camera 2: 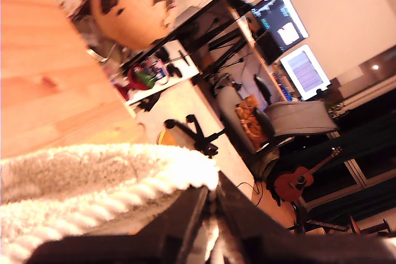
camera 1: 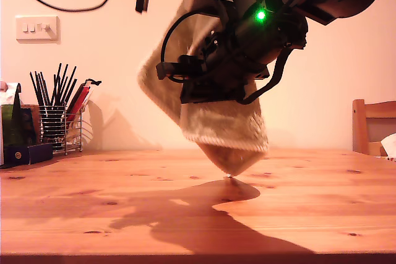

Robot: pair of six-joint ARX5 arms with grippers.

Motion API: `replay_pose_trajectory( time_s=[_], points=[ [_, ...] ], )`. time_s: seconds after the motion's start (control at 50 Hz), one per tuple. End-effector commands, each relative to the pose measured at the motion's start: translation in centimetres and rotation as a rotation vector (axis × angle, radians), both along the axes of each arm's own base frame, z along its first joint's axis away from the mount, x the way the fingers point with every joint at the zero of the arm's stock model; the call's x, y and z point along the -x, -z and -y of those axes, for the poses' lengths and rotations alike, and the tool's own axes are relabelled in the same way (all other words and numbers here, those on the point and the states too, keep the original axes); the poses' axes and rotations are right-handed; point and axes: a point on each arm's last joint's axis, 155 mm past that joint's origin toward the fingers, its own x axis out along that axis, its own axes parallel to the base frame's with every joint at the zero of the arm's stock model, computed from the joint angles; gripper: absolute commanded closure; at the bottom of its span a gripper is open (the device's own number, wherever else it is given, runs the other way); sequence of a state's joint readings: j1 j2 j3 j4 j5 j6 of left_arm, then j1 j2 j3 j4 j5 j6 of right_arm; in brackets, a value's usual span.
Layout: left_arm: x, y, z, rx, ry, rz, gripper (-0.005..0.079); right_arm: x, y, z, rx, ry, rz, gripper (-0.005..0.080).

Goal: Fold the tea towel in front of you. After folding it, place it to the left side.

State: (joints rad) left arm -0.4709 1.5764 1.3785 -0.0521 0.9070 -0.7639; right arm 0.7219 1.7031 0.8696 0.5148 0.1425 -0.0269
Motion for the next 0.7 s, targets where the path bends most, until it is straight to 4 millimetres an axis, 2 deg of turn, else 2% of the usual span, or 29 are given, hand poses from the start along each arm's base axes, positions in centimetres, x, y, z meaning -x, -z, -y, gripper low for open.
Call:
replay_pose_trajectory(
  time_s=[0.0, 0.12, 0.16, 0.24, 0.38, 0.42, 0.54, 0.68],
  points=[
    [0.3, -1.2, 0.0, 0.016, 0.001, 0.022, 0.0762, 0.1, -0.7, -0.1, -0.014, 0.002, 0.019, 0.0650],
    [0.3, -1.2, 0.0, 0.016, 0.000, 0.023, 0.0762, 0.2, -0.8, -0.2, -0.015, 0.001, 0.021, 0.0762],
    [0.2, -1.2, -0.1, 0.015, -0.003, 0.023, 0.0762, 0.3, -0.9, -0.2, -0.012, 0.003, 0.020, 0.0763],
    [-0.4, -1.1, -0.4, 0.008, -0.030, 0.035, 0.0762, 1.0, -1.4, -0.5, -0.011, -0.011, 0.019, 0.0703],
    [-1.2, -0.9, -0.8, -0.009, -0.065, 0.073, 0.0762, 2.7, -3.6, -1.0, -0.021, -0.043, 0.029, 0.0499],
    [-1.5, -0.8, -1.0, -0.014, -0.076, 0.068, 0.0762, 3.2, -4.2, -0.9, -0.019, -0.047, 0.027, 0.0469],
    [-2.2, 0.0, -1.5, -0.057, -0.108, 0.101, 0.0762, 4.4, -6.1, 0.2, -0.014, -0.043, 0.025, 0.0451],
    [-2.6, 0.8, -1.8, -0.093, -0.129, 0.111, 0.0762, 5.5, -9.5, 2.0, -0.036, -0.020, 0.060, 0.0445]
  ],
)
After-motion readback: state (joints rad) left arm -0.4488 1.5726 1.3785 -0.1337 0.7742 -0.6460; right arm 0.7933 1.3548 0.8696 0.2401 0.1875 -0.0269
